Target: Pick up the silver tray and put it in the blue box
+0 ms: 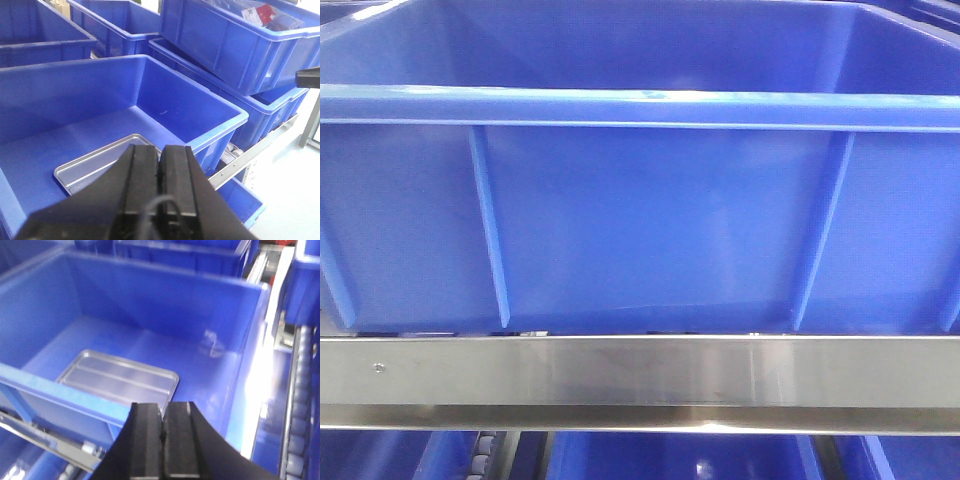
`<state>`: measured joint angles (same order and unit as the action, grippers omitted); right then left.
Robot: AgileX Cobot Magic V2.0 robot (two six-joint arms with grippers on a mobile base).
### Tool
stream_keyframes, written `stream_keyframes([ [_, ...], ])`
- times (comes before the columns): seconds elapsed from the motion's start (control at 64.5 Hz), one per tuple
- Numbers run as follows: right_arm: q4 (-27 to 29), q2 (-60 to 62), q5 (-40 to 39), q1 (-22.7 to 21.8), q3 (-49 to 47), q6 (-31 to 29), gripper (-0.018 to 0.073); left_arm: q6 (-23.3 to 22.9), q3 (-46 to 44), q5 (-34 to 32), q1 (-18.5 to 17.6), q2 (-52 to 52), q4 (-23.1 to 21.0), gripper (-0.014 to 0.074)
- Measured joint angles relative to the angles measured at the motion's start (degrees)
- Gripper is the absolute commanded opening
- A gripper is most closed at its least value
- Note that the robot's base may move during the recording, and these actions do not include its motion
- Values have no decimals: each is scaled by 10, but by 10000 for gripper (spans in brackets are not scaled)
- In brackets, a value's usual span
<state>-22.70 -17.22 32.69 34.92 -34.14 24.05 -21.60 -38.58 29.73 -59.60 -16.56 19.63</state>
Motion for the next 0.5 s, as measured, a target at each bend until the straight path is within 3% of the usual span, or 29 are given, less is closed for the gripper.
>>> stream_keyframes([
  [0.496, 0, 2, 0, 0, 0, -1, 56, 2, 1, 0, 0, 1, -11, -93],
])
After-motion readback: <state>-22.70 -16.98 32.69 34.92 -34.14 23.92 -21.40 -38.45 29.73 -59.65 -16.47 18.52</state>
